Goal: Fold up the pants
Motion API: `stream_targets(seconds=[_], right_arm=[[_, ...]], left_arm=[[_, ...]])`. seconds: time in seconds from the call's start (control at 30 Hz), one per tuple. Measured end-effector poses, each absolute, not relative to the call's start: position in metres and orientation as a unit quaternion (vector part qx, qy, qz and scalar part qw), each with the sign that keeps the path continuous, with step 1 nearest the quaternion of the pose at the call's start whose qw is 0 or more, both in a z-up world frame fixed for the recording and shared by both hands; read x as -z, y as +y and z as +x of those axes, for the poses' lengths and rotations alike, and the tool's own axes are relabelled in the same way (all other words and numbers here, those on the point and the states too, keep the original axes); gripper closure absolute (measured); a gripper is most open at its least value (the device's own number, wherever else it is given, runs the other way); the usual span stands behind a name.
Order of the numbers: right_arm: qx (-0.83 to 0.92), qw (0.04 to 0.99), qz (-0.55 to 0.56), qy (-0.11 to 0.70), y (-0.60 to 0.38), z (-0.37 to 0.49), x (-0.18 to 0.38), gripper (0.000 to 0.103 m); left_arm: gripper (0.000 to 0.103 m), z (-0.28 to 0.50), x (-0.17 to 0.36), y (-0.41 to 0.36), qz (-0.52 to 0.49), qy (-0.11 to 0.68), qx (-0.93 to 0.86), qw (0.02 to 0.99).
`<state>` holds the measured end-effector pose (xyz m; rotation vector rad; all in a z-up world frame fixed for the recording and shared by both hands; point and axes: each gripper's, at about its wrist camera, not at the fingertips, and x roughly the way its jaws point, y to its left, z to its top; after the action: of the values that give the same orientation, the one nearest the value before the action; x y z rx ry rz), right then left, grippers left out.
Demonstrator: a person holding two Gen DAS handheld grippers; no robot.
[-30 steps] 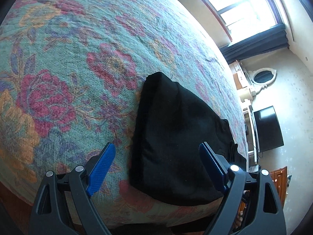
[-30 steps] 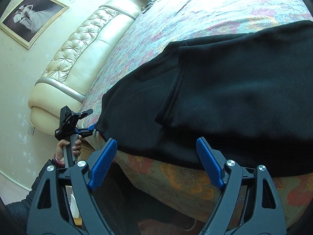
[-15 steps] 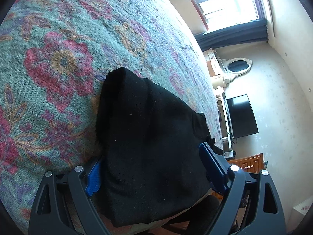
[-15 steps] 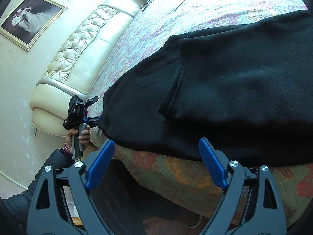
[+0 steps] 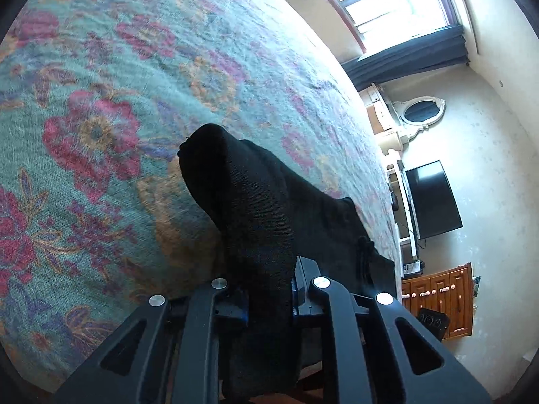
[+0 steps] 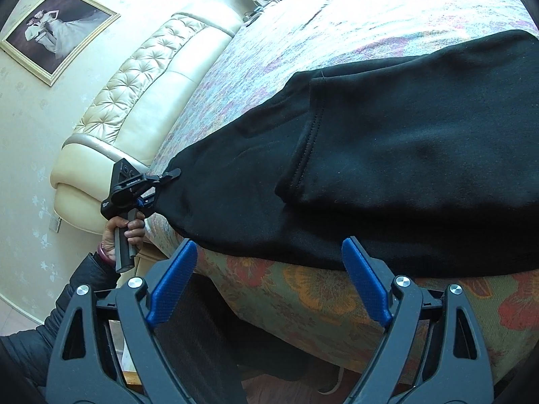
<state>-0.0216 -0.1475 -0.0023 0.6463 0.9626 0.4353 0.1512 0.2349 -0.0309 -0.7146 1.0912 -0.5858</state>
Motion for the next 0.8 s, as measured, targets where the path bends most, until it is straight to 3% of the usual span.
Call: stream_targets(seconds=[0.47, 0.8], right_arm=[[-0.189, 0.815, 0.322, 0.443, -0.161, -0.058, -0.010, 0.015], [-0.173, 0.813, 0.360, 0.424, -0.183, -0.079, -0.013, 0.015]], left_arm=[[0.087, 0.142, -0.093, 0.120, -0.287, 0.454, 0.342, 0.771], [0.086, 0.129, -0.117, -0.035, -0.162, 0.459, 0.387, 0.783]])
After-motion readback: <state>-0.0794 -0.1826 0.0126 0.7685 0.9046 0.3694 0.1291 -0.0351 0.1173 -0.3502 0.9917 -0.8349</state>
